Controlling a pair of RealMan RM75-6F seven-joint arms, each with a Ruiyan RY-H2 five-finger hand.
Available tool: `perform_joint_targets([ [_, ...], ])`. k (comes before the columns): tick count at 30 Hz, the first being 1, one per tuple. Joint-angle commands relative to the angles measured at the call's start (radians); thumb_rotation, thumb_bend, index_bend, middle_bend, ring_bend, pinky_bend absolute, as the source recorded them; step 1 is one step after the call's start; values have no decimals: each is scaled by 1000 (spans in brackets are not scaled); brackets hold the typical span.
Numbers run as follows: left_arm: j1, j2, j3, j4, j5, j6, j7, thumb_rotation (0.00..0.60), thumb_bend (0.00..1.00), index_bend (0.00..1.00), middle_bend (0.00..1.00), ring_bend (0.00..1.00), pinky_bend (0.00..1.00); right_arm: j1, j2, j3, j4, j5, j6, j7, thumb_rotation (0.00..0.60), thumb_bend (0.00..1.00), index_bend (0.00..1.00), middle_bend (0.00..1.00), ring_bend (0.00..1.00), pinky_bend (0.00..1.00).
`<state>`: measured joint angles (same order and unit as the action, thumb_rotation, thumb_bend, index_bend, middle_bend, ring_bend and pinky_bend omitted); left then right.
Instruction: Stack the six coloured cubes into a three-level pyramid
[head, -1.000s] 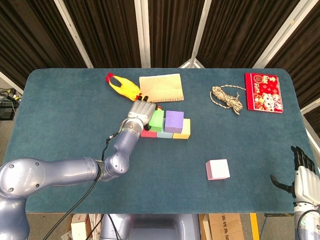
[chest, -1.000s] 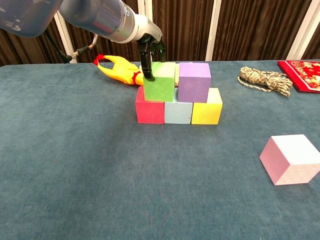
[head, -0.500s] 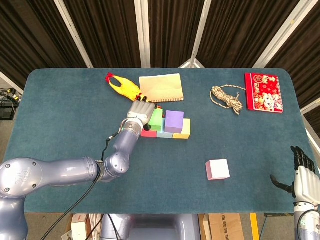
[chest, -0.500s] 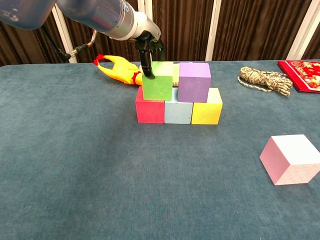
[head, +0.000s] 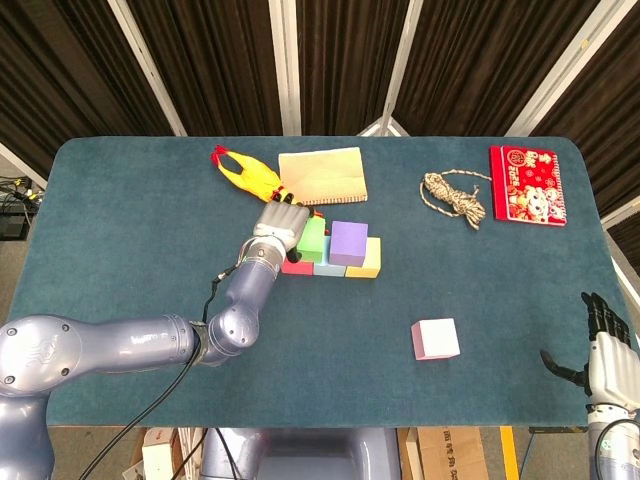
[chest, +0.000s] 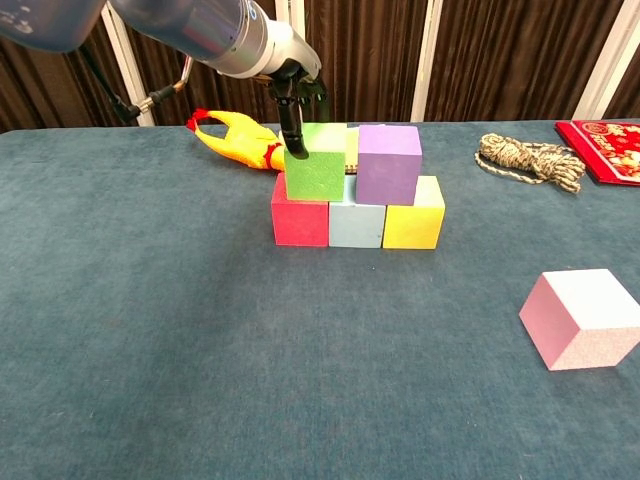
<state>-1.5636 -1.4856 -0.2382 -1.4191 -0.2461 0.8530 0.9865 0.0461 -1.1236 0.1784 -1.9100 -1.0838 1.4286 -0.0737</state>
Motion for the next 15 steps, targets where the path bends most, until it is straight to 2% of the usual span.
perform_joint_targets([
  [1,1,-1,-1,-1,-1,3,4,600,356,206,188,0,0,0,1,-1,-3,0,-1,0,600,250,63,26,2,0],
  [15,6,-23,-13,8,36,27,12,600,359,228,213,0,0,0,4,1,-1,5,-7,10,600,250,63,26,2,0],
])
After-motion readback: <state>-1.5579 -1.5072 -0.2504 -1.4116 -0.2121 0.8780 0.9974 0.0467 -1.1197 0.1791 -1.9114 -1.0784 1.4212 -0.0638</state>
